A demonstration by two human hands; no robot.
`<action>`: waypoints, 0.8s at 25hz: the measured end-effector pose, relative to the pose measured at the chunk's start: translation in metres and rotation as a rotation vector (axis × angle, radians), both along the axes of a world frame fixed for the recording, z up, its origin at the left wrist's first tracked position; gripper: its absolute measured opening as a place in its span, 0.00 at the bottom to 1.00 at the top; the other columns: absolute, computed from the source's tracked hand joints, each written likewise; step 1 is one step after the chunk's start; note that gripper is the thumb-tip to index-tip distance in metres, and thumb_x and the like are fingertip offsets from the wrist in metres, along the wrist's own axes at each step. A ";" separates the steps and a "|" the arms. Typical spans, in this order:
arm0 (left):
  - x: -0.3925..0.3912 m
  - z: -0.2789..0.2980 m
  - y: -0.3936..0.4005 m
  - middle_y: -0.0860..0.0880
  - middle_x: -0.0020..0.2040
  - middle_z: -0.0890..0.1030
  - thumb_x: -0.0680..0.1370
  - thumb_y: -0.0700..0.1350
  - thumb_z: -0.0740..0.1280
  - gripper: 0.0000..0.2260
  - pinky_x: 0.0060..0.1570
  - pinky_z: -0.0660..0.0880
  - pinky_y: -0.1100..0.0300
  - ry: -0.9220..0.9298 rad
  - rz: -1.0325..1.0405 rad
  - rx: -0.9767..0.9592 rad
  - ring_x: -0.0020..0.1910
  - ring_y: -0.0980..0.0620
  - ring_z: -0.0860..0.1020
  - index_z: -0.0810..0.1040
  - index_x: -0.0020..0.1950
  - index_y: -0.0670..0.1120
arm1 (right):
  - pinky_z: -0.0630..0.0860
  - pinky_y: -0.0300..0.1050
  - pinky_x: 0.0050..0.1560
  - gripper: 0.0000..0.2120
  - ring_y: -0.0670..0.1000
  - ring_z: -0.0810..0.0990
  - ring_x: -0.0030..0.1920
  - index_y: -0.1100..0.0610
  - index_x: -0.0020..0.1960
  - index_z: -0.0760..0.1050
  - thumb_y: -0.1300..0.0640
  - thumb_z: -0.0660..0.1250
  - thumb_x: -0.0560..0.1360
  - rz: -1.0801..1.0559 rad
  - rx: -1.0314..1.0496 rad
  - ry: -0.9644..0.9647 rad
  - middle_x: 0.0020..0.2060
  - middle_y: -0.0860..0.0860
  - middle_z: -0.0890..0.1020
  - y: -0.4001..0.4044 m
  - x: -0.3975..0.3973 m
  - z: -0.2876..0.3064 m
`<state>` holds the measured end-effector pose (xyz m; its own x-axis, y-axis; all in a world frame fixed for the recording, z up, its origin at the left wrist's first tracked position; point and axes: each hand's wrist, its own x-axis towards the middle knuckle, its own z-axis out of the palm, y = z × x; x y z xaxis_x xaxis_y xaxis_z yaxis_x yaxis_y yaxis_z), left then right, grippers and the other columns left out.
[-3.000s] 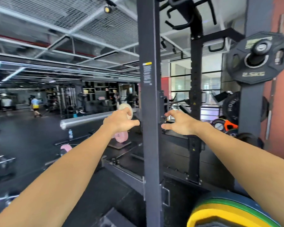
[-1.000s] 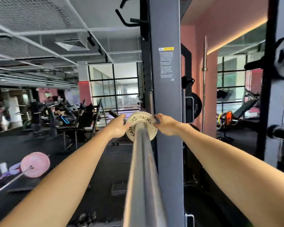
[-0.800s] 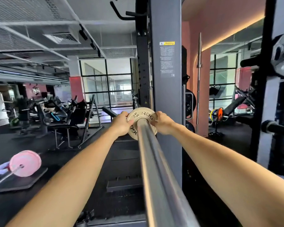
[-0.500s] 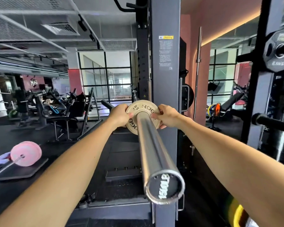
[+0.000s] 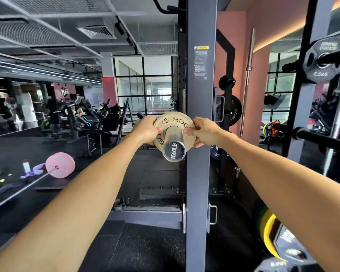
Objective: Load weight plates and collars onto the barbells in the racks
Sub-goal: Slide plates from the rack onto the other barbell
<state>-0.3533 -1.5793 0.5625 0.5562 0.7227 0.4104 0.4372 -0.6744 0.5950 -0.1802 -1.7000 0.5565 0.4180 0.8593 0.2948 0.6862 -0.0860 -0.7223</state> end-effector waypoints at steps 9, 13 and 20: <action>-0.066 0.000 -0.076 0.45 0.56 0.80 0.80 0.42 0.66 0.10 0.50 0.81 0.45 -0.016 -0.049 -0.028 0.52 0.43 0.81 0.76 0.61 0.46 | 0.84 0.49 0.38 0.10 0.58 0.85 0.39 0.58 0.47 0.69 0.54 0.67 0.77 0.010 0.009 -0.010 0.45 0.58 0.81 -0.083 -0.066 0.001; -0.090 0.000 -0.102 0.45 0.55 0.81 0.80 0.40 0.66 0.09 0.41 0.83 0.50 -0.038 -0.085 -0.060 0.47 0.45 0.83 0.77 0.60 0.46 | 0.84 0.49 0.39 0.09 0.57 0.85 0.38 0.60 0.51 0.71 0.55 0.67 0.78 0.029 0.006 0.012 0.45 0.59 0.82 -0.117 -0.091 0.002; -0.104 0.037 -0.143 0.44 0.51 0.82 0.79 0.40 0.67 0.02 0.34 0.83 0.55 -0.043 -0.134 0.039 0.43 0.45 0.84 0.77 0.51 0.45 | 0.84 0.51 0.42 0.12 0.58 0.86 0.39 0.62 0.56 0.72 0.56 0.67 0.78 0.020 0.057 0.066 0.44 0.60 0.84 -0.167 -0.109 0.029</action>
